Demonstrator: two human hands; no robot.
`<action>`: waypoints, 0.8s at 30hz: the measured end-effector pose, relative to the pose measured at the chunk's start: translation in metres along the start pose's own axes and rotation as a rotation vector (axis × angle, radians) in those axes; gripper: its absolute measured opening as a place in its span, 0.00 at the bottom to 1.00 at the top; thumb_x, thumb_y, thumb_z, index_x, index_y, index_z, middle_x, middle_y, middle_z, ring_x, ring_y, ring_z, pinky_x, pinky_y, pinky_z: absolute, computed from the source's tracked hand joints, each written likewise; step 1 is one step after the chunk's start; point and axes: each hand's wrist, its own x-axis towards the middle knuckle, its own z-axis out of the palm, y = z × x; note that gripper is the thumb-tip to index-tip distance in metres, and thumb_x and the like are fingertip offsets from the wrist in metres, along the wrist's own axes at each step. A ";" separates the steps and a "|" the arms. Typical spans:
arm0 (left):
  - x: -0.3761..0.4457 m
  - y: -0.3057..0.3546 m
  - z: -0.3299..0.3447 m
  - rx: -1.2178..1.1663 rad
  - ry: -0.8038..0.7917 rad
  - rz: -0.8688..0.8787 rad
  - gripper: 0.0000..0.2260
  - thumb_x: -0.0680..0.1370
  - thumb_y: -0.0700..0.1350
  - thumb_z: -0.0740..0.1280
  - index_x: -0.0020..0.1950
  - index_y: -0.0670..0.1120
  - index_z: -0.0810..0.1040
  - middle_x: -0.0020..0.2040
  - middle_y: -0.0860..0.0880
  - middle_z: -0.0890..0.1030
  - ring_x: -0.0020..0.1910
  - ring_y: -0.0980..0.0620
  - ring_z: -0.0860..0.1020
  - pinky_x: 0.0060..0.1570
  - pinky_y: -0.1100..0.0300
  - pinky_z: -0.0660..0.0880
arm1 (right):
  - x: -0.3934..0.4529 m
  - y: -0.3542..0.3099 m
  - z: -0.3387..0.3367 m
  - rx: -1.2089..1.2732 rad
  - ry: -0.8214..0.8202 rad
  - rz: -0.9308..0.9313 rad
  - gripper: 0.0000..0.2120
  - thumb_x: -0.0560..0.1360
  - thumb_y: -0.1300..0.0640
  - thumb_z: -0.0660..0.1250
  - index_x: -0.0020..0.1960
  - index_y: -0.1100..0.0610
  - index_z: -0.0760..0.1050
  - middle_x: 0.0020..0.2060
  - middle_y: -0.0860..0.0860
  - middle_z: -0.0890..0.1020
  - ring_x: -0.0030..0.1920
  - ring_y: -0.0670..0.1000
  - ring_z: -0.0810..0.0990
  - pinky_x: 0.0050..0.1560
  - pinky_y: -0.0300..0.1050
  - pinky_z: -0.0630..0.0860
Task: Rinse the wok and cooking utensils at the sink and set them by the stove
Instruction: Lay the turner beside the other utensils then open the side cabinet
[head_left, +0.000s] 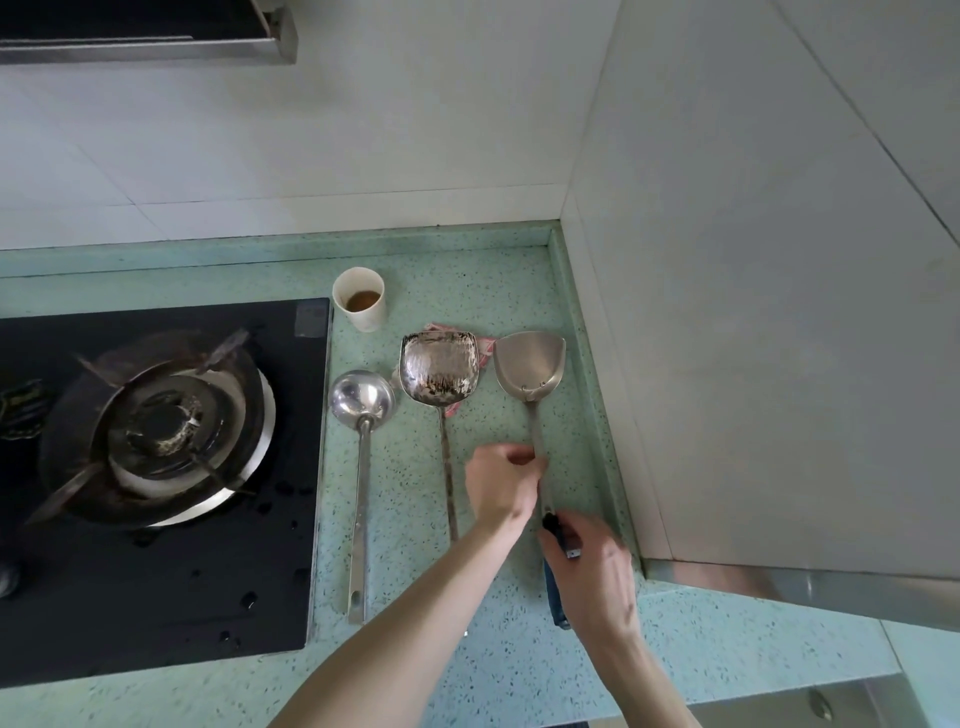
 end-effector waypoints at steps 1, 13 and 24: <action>-0.002 0.001 0.001 0.002 0.011 0.008 0.05 0.73 0.40 0.78 0.46 0.49 0.88 0.35 0.59 0.84 0.35 0.62 0.84 0.38 0.68 0.80 | 0.000 0.000 0.000 -0.006 0.002 0.005 0.04 0.78 0.57 0.75 0.53 0.54 0.85 0.45 0.45 0.85 0.41 0.44 0.83 0.39 0.28 0.70; -0.006 0.006 0.013 0.258 0.090 0.108 0.03 0.77 0.39 0.74 0.45 0.46 0.87 0.39 0.54 0.85 0.34 0.60 0.81 0.31 0.71 0.74 | 0.002 0.000 0.006 -0.064 0.017 -0.014 0.03 0.80 0.56 0.72 0.50 0.55 0.82 0.46 0.48 0.83 0.39 0.50 0.81 0.38 0.45 0.78; -0.005 0.011 0.018 0.425 0.136 0.138 0.05 0.77 0.39 0.73 0.42 0.46 0.81 0.36 0.55 0.80 0.33 0.58 0.78 0.29 0.66 0.74 | 0.001 -0.010 0.004 -0.099 0.011 0.020 0.02 0.79 0.58 0.72 0.50 0.57 0.81 0.43 0.49 0.79 0.36 0.49 0.75 0.34 0.38 0.65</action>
